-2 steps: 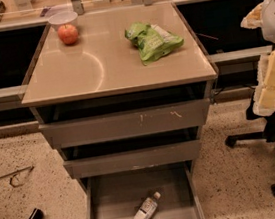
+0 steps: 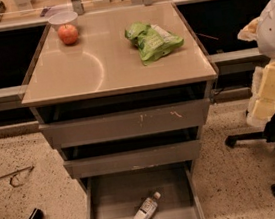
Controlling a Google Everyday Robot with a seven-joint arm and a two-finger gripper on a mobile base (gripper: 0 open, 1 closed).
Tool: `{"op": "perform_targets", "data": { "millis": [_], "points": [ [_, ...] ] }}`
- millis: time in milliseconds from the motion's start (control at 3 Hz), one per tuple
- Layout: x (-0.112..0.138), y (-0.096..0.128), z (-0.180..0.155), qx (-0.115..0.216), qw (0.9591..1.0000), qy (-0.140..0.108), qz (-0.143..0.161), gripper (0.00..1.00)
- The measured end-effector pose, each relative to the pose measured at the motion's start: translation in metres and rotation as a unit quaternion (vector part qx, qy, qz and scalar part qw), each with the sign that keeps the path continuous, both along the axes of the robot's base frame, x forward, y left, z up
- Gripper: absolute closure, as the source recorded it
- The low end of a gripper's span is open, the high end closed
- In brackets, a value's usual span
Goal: Pick blue plastic bottle from bottom drawer and place on counter
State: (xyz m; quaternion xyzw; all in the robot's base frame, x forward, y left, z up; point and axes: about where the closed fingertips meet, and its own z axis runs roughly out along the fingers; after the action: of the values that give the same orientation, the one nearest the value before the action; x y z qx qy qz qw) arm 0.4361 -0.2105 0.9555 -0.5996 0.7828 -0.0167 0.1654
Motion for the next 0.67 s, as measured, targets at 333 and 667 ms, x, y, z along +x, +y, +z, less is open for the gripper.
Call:
{"op": "perform_targets", "data": {
  "millis": [333, 667],
  "points": [
    [-0.014, 0.032, -0.034, 0.037, 0.9993, -0.003, -0.005, 0.00],
    [-0.023, 0.082, -0.128, 0.066, 0.9978, 0.008, 0.002, 0.00]
  ]
}}
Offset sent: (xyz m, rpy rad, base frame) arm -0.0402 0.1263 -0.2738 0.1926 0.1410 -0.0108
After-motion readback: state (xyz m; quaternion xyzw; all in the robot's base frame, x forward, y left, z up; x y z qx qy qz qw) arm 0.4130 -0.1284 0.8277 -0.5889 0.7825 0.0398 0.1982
